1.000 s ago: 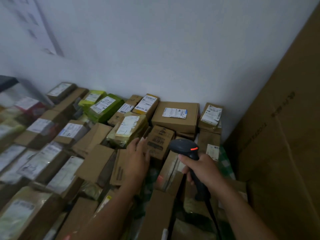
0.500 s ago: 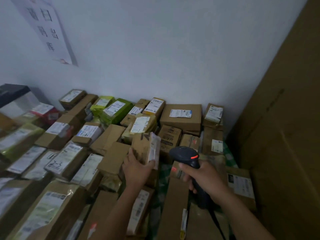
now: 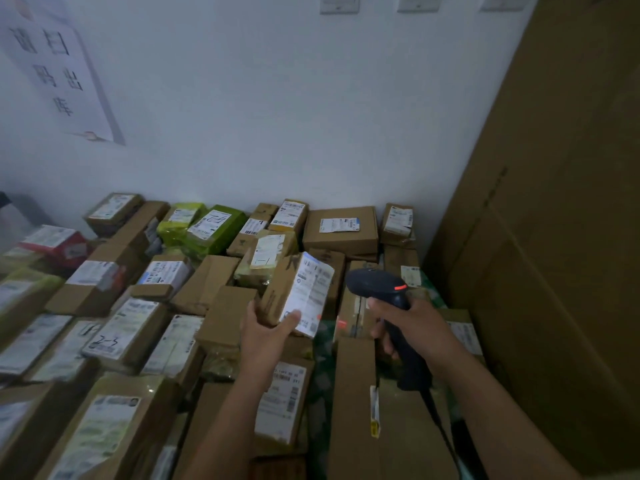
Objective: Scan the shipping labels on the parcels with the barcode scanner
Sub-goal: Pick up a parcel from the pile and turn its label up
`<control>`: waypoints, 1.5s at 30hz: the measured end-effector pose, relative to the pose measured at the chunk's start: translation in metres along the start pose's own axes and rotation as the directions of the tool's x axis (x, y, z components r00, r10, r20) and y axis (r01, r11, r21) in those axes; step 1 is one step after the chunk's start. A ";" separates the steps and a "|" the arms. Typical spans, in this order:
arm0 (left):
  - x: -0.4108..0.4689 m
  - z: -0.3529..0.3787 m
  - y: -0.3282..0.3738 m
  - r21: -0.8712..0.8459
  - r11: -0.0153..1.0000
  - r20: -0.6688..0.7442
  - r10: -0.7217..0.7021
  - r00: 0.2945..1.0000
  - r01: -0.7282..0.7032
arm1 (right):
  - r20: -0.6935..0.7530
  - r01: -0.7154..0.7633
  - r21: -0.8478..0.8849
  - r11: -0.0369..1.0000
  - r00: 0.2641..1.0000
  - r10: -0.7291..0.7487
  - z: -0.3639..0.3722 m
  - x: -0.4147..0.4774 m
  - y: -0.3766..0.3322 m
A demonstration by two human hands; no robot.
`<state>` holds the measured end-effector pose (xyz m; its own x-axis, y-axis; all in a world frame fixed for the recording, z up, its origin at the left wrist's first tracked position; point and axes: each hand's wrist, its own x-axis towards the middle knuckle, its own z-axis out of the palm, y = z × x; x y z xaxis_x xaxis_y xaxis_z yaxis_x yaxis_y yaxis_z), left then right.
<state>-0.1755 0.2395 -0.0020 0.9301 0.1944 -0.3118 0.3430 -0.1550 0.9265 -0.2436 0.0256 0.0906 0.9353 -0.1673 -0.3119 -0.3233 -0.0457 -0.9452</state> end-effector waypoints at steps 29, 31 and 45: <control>0.013 0.034 -0.013 0.165 0.986 -0.073 0.051 0.996 -0.038 | 0.110 -0.064 0.023 0.998 0.992 0.062 -0.038 0.011 -0.006; 0.015 0.054 -0.003 0.254 0.964 -0.045 0.099 0.994 -0.085 | 0.045 -0.090 0.030 0.996 0.995 0.088 -0.047 0.018 -0.004; 0.043 0.151 -0.011 0.689 0.645 0.321 0.137 0.937 -0.330 | -0.055 -0.176 0.032 0.984 0.983 0.177 -0.055 0.059 0.022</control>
<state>-0.1191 0.1036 -0.0579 0.9609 -0.1497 -0.2328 0.0050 -0.8315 0.5555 -0.2031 -0.0394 0.0571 0.8538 -0.2263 -0.4688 -0.4779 0.0164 -0.8783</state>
